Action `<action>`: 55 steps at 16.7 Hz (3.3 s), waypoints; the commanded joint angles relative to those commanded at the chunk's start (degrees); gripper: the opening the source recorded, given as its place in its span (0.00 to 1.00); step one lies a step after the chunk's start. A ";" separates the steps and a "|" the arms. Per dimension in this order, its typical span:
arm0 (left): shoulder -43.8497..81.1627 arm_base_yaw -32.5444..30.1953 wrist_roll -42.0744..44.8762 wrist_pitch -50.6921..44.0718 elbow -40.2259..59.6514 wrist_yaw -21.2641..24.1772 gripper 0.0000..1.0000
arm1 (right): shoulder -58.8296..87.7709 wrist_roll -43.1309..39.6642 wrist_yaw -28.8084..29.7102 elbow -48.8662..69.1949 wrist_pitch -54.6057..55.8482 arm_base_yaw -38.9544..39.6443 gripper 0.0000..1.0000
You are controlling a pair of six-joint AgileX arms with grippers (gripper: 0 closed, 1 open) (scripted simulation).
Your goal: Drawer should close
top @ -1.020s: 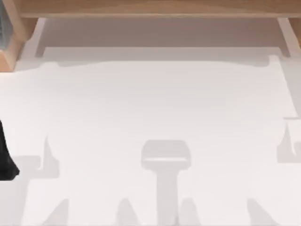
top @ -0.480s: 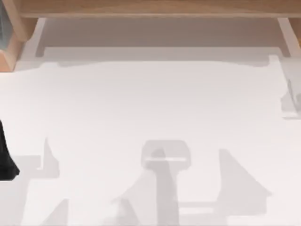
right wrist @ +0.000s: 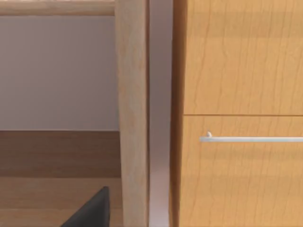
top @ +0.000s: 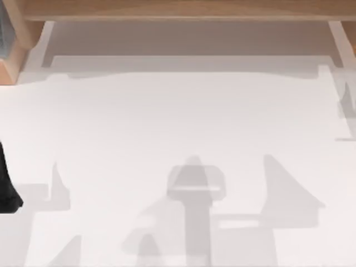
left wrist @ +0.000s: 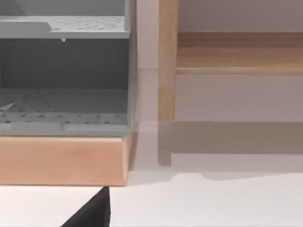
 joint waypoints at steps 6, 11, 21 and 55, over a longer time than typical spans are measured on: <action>0.00 0.00 0.00 0.00 0.00 0.00 1.00 | 3.14 -5.70 -1.66 -3.49 3.88 -1.00 1.00; 0.00 0.00 0.00 0.00 0.00 0.00 1.00 | 13.61 -22.54 -7.41 -11.76 16.25 -4.37 1.00; 0.00 0.00 0.00 0.00 0.00 0.00 1.00 | 41.82 -67.31 -18.91 -19.76 53.01 -16.19 1.00; 0.00 0.00 0.00 0.00 0.00 0.00 1.00 | 57.46 -89.81 -18.92 -12.10 69.92 -20.36 0.25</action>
